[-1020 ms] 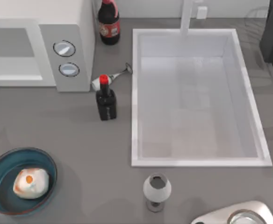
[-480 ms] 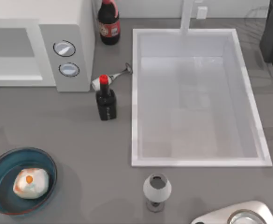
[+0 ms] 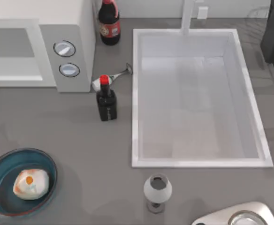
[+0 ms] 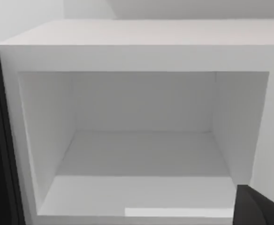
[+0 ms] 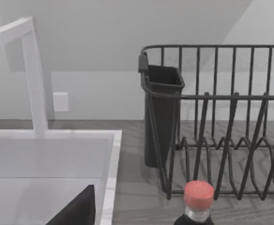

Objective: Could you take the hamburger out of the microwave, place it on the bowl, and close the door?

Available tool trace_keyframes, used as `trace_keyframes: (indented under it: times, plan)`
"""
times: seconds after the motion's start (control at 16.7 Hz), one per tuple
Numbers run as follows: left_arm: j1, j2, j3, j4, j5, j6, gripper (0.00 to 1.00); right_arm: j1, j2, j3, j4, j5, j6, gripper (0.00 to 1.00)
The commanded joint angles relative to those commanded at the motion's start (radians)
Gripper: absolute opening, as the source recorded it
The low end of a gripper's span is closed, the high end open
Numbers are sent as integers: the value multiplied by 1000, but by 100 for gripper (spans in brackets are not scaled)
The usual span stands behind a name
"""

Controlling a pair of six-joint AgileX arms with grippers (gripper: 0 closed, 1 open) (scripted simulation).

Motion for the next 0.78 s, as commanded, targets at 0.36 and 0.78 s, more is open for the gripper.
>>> trace_keyframes:
  times: [0.36, 0.78]
  plan:
    - [-3, 41, 41, 17, -2, 1, 0, 0, 0, 0, 0, 0, 0, 100]
    - [190, 167, 298, -267, 65, 232, 0, 0, 0, 0, 0, 0, 0, 100]
